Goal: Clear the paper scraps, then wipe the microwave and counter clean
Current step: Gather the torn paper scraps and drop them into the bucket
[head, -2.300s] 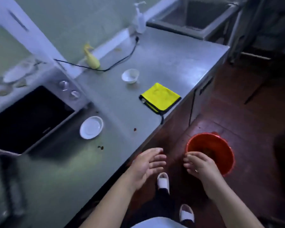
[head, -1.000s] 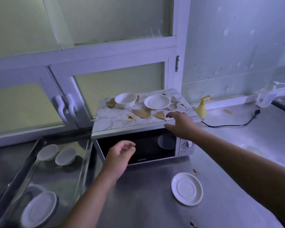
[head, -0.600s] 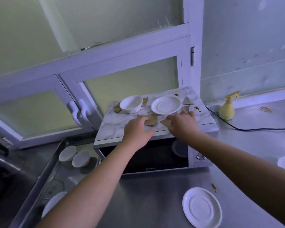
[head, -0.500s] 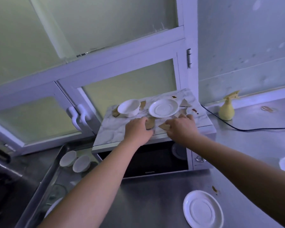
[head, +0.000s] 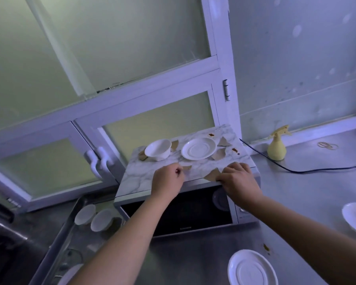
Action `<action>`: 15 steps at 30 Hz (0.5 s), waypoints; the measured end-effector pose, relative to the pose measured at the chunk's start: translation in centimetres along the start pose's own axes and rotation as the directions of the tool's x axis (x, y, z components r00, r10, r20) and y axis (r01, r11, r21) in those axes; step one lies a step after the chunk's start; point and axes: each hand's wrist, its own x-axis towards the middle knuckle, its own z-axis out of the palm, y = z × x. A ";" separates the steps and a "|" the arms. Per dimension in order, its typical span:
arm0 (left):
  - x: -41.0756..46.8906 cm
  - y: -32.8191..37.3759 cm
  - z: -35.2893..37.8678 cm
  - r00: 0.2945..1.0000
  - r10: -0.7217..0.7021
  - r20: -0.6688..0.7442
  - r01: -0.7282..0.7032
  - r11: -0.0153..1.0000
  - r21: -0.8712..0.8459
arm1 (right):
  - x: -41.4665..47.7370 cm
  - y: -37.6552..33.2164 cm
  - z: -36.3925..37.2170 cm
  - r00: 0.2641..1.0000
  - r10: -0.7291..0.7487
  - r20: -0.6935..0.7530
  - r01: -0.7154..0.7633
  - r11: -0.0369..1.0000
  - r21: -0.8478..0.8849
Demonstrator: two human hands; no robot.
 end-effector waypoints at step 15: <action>-13.0 0.2 -5.3 0.933 -0.077 0.353 0.361 0.180 -0.915 | -4.2 -9.3 -10.8 0.898 0.136 0.419 -0.432 0.463 0.774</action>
